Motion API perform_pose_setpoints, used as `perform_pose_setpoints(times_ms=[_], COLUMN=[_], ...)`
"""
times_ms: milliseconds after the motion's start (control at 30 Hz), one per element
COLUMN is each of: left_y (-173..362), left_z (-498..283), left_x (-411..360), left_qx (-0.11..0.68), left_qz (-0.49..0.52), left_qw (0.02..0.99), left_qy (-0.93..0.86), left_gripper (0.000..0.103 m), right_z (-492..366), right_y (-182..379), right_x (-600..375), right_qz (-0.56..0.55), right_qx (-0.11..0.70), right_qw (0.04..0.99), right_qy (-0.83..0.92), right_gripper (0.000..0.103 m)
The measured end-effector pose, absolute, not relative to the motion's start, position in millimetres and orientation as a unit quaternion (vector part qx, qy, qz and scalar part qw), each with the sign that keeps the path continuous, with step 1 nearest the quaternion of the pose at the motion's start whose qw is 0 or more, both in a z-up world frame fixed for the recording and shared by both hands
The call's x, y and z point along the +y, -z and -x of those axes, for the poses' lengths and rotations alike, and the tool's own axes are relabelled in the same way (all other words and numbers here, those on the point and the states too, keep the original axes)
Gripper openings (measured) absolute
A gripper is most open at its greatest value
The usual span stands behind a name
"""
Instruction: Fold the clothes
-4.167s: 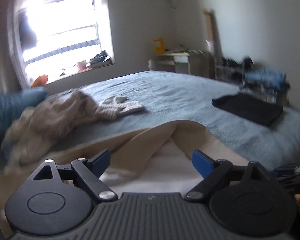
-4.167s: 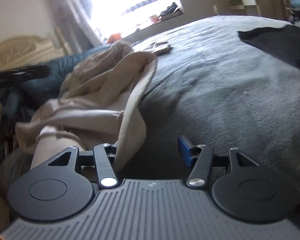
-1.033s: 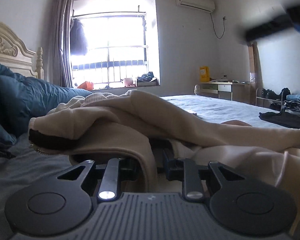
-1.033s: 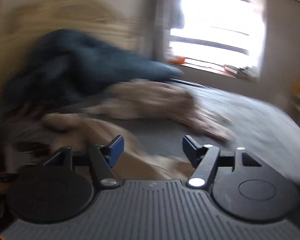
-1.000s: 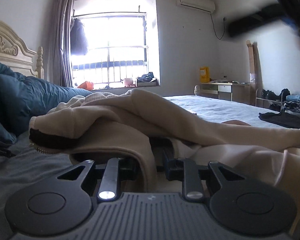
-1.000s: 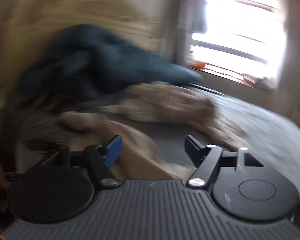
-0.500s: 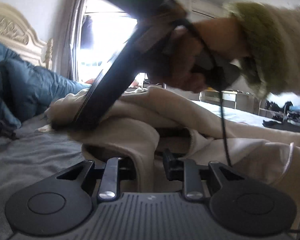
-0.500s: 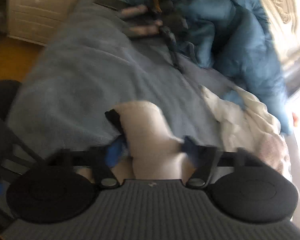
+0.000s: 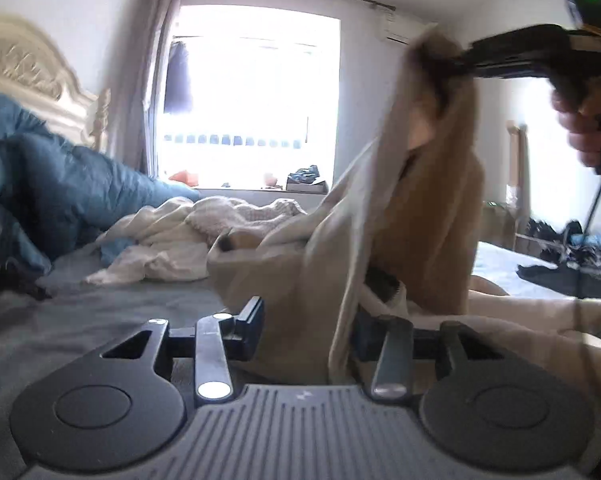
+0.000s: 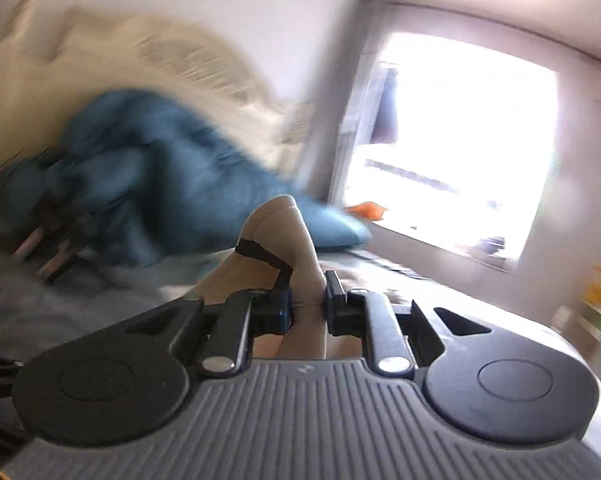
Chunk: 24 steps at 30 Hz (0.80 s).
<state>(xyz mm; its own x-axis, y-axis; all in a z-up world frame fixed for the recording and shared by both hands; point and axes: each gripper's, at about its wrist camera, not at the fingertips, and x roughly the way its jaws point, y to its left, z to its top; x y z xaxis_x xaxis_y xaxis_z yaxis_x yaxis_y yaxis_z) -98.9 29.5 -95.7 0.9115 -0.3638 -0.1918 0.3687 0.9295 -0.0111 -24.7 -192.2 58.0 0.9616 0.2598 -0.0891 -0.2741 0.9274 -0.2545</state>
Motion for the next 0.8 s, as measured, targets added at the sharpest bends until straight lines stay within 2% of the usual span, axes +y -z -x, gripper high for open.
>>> perform_pose_setpoints(times_ms=[67, 233, 400, 467, 533, 667, 800], left_y=[91, 90, 105, 109, 105, 90, 89], left_z=[102, 106, 97, 90, 83, 77, 59], left_x=[18, -23, -60, -71, -72, -60, -70], left_qx=[0.09, 0.086, 0.101, 0.102, 0.099, 0.077, 0.093], left_qz=[-0.037, -0.075, -0.073, -0.07, -0.042, 0.006, -0.029], left_qw=[0.976, 0.971, 0.969, 0.973, 0.978, 0.985, 0.981], left_qy=[0.195, 0.21, 0.211, 0.194, 0.179, 0.156, 0.166], left_gripper=[0.059, 0.064, 0.062, 0.053, 0.05, 0.051, 0.054], right_z=[44, 82, 98, 100, 102, 106, 106], right_y=[-62, -60, -51, -50, -50, -50, -48], right_x=[-220, -263, -291, -299, -303, -309, -317], right_qz=[0.111, 0.069, 0.044, 0.039, 0.035, 0.03, 0.017], right_qx=[0.012, -0.008, -0.021, -0.023, -0.027, -0.04, -0.051], right_qw=[0.988, 0.995, 0.997, 0.998, 0.998, 0.997, 0.997], right_qy=[-0.109, -0.067, -0.051, -0.05, -0.051, -0.052, -0.054], right_gripper=[0.014, 0.014, 0.014, 0.014, 0.014, 0.014, 0.014])
